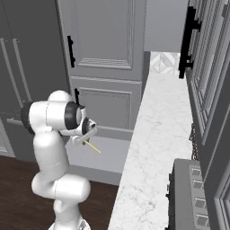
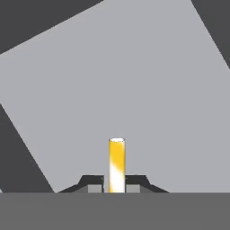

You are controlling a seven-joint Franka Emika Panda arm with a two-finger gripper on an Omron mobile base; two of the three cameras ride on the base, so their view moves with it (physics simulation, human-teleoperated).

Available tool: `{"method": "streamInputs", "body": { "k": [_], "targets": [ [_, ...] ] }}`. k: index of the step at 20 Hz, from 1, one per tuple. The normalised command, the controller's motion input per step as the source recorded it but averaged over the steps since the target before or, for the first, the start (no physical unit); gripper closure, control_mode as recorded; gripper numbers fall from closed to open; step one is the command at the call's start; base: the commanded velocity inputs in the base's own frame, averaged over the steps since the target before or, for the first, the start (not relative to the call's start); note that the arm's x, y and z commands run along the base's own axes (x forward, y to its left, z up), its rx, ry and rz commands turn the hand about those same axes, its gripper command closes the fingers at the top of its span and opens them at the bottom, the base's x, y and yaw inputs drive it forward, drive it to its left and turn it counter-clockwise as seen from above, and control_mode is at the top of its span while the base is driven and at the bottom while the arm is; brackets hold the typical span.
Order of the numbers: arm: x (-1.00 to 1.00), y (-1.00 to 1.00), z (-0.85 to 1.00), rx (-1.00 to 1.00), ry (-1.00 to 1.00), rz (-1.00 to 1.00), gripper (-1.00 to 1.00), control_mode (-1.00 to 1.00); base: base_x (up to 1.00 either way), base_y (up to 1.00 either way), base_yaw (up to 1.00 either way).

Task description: Take a straw from the drawer in front and place it inside the glass cup on the dining counter.

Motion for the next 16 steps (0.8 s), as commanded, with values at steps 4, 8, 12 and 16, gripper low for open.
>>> {"method": "streamInputs", "body": {
  "k": [4, 8, 12, 16],
  "targets": [
    [-0.2, 0.0, 1.0, 0.03, -0.03, 0.0, 1.0, -1.0, 0.0, 0.0, 0.0],
    [-0.06, 0.0, 1.0, 0.03, -0.04, 0.0, 1.0, -1.0, 0.0, 0.0, 0.0],
    [-0.07, 0.0, 1.0, 0.03, -0.06, 0.0, 1.0, -1.0, 0.0, 0.0, 0.0],
    [-0.26, 0.0, 1.0, 0.0, -0.13, 0.01, 1.0, -1.0, 0.0, 0.0, 0.0]
  ]
}}
